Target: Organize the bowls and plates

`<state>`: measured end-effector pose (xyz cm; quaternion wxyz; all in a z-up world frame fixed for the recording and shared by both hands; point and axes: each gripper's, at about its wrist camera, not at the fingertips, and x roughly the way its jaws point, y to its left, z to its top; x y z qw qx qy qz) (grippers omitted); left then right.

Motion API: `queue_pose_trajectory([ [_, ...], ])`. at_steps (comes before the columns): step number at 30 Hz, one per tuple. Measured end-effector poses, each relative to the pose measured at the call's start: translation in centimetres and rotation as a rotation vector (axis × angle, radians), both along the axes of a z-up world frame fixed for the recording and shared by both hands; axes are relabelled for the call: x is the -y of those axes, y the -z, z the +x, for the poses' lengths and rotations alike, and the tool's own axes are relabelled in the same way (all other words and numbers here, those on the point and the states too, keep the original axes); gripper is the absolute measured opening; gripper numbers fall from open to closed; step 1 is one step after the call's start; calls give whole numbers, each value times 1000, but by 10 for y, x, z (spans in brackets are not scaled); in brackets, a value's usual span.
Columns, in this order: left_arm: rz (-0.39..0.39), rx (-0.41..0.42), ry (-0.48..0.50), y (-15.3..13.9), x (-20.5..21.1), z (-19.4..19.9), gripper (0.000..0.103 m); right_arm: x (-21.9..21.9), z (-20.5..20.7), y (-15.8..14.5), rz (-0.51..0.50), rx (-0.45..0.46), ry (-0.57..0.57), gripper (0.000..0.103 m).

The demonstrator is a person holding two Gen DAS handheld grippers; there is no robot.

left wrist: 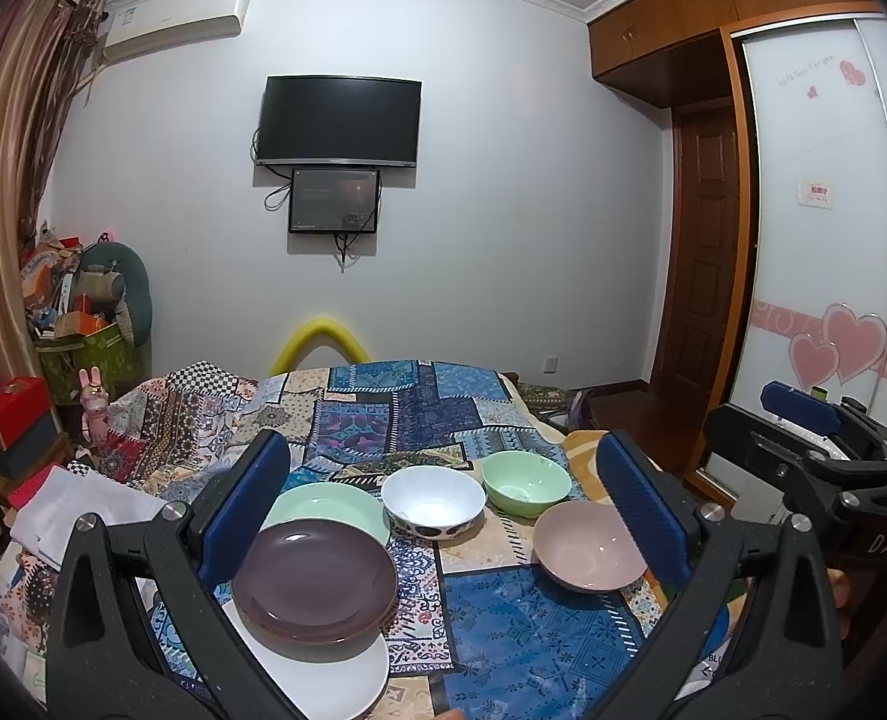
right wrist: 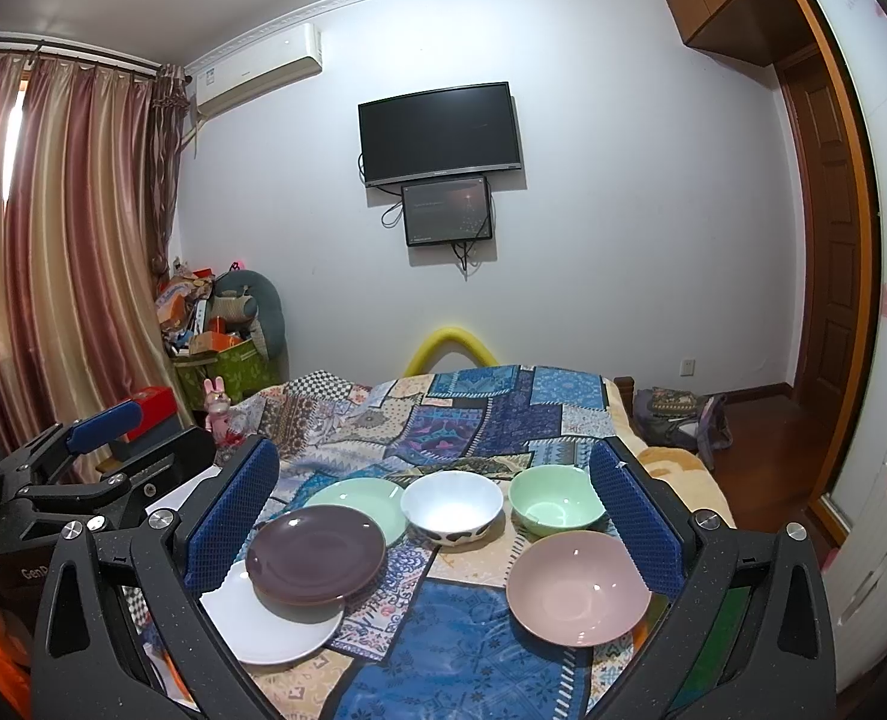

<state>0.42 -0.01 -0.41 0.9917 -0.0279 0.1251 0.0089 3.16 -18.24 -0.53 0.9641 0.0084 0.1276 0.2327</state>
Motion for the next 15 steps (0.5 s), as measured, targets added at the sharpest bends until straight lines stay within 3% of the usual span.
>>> queue_pose_trajectory([
  [15, -3, 0, 3, 1, 1, 0, 103, 2, 1, 1, -1, 0, 0, 103],
])
